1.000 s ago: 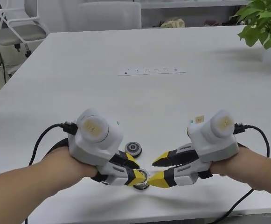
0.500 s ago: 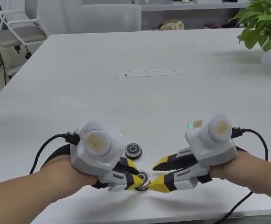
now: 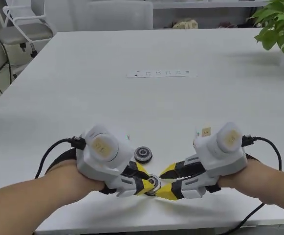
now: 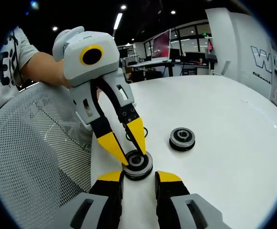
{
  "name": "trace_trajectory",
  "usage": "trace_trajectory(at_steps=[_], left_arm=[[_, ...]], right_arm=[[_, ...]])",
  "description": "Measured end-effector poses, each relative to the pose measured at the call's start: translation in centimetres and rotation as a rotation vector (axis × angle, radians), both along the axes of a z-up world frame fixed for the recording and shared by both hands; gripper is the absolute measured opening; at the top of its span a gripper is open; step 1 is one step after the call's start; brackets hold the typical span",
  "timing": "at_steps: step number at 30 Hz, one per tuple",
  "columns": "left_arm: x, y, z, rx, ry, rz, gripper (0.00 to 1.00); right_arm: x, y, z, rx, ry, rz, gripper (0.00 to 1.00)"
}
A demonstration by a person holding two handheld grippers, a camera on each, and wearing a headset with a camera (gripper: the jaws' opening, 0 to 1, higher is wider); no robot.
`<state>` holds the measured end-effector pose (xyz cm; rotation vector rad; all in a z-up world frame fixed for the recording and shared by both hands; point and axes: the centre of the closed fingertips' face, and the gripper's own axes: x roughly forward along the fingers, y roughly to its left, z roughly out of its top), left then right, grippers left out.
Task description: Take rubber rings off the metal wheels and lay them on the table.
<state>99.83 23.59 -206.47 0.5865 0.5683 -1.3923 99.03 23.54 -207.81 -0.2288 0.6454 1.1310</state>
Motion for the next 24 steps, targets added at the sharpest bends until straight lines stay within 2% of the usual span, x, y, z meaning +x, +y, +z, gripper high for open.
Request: trace_trajectory(at_steps=[6,18,24], left_arm=[[0.04,-0.07,0.05,-0.002,-0.003,0.005,0.07],[0.12,-0.13,0.03,-0.007,-0.004,0.004,0.07],[0.12,-0.13,0.04,-0.008,-0.005,0.002,0.07]], right_arm=[[0.07,0.10,-0.48,-0.037,-0.034,0.029,0.20],[0.03,-0.17,-0.46,-0.056,-0.040,0.032,0.17],[-0.08,-0.52,-0.52,-0.065,-0.029,0.025,0.12]])
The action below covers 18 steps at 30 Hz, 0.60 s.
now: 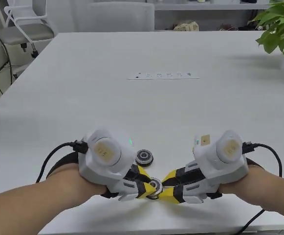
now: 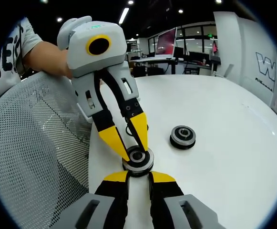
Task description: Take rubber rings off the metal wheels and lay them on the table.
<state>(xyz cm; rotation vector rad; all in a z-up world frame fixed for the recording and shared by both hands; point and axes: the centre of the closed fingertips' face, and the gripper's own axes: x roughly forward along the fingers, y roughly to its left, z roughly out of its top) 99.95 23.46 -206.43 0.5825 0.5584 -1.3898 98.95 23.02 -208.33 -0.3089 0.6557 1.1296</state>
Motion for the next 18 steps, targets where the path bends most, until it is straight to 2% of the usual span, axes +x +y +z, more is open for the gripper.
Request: trace_trajectory(at_steps=[4,15,18], left_arm=[[0.13,0.05,-0.01,-0.001,0.000,0.006,0.07],[0.08,0.02,-0.02,0.000,-0.004,0.013,0.07],[0.06,0.02,-0.02,-0.002,-0.003,0.018,0.07]], right_arm=[[0.11,-0.28,-0.05,-0.010,0.001,-0.006,0.02],[0.16,-0.41,-0.07,0.007,0.048,-0.056,0.00],[0.29,-0.52,-0.08,0.050,0.108,-0.117,0.00]])
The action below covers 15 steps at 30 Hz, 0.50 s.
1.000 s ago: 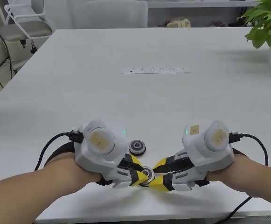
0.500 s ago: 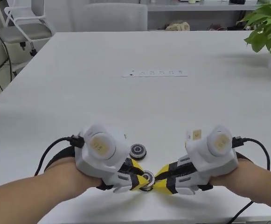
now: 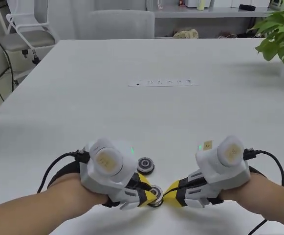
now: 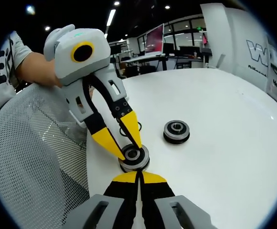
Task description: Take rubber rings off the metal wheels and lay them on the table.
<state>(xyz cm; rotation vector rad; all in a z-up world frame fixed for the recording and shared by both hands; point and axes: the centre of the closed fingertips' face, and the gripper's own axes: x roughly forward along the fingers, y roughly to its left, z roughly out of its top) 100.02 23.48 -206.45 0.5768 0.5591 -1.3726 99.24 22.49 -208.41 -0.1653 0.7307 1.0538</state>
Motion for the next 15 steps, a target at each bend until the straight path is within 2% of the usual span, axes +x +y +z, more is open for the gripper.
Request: trace_trajectory(at_steps=[9,15], left_arm=[[-0.03,-0.01,0.00,0.003,0.000,0.005,0.07],[-0.02,-0.01,0.00,0.005,-0.001,0.005,0.07]], right_arm=[[0.16,-0.09,0.12,0.014,0.020,-0.027,0.00],[1.05,-0.62,0.78,0.045,0.021,-0.077,0.00]])
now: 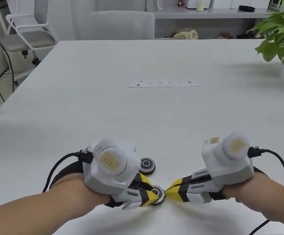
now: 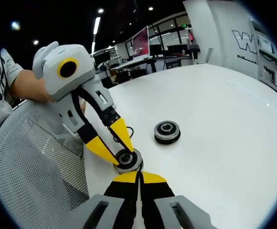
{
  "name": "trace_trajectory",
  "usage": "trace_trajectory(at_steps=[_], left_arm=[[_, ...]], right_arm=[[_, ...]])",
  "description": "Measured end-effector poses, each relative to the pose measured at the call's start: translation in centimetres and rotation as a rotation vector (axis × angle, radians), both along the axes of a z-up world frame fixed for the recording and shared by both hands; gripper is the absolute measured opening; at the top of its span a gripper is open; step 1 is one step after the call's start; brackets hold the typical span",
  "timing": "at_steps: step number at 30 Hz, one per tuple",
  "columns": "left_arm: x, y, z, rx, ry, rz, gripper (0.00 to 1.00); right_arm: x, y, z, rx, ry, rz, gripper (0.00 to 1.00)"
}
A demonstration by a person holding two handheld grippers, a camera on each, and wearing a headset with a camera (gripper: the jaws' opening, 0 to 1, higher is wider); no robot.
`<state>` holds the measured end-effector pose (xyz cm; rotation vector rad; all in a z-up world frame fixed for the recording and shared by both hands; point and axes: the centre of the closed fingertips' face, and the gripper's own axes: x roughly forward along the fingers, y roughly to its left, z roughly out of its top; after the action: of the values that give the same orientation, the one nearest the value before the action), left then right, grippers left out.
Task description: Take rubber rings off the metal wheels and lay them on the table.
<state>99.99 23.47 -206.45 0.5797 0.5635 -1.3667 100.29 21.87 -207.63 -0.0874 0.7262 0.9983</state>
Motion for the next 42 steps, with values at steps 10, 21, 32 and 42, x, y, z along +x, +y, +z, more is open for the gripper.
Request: trace_trajectory(at_steps=[10,21,32,42], left_arm=[[0.2,-0.1,0.0,0.013,-0.005,0.026,0.06],[0.1,-0.1,0.0,0.018,0.000,0.040,0.06],[0.1,-0.1,0.0,0.022,0.005,0.047,0.06],[0.0,-0.1,0.2,0.006,0.002,0.043,0.07]], right_arm=[[0.2,0.4,0.7,0.005,-0.007,0.002,0.00],[0.1,0.7,1.0,0.019,0.005,-0.005,0.00],[-0.5,1.8,1.6,0.053,0.008,0.027,0.00],[-0.8,2.0,1.8,0.040,-0.037,0.065,0.00]])
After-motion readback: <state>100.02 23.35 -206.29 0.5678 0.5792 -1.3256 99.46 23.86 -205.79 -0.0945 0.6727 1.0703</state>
